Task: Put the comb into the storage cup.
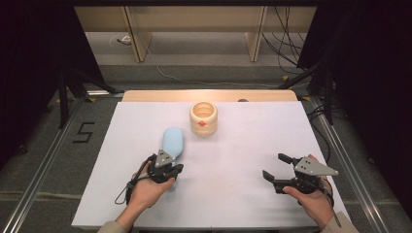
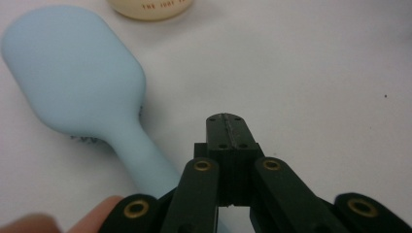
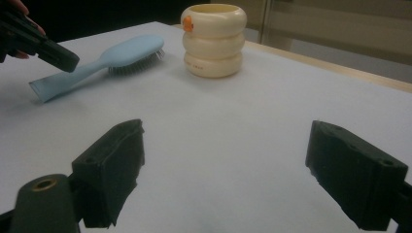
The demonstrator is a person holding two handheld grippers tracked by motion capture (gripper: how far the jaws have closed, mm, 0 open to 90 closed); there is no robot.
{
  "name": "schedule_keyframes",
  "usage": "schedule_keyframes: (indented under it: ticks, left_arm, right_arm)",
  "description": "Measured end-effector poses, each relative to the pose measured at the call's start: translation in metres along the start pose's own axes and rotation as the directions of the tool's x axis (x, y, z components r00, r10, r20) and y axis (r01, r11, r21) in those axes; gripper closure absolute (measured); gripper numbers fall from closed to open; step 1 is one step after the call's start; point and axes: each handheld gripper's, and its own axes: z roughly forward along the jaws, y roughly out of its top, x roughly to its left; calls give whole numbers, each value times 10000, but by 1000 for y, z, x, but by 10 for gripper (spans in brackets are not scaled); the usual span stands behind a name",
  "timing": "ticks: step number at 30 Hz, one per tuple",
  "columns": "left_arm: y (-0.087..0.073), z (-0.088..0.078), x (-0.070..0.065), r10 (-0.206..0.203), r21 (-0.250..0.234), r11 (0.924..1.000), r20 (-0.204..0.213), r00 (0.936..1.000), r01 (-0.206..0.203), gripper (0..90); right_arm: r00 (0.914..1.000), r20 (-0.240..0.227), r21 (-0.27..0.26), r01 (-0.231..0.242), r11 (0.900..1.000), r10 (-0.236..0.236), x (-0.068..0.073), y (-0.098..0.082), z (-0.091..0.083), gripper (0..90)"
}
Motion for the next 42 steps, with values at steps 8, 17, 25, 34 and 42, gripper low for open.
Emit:
schedule_keyframes:
  ticks: [8, 17, 25, 34, 42]
  left_arm:
    - [3, 17, -5, 152, 1214, 9925, -207, 9997, -126, 899]
    - [-1, 22, -2, 250, 1942, 9808, -350, 9991, -177, 899]
    - [-2, 21, -1, 204, 2257, 9742, -568, 9982, -71, 899]
    - [-5, 10, 14, 79, 2888, 9571, -1030, 9947, 223, 899]
    - [-9, 0, 34, 28, 3080, 9503, -1574, 9875, 464, 899]
  right_arm:
    - [10000, 3, 62, 21, 10000, -21, 0, 0, 0, 152]
    - [10000, -37, 104, 9, 9999, -8, 0, 0, 0, 153]
    - [10000, -69, 124, -12, 9999, 13, 0, 0, 0, 154]
    - [9999, -100, 113, -41, 9999, 42, 0, -1, 0, 154]
    - [9999, -105, 108, -31, 9999, 32, 0, 0, 0, 154]
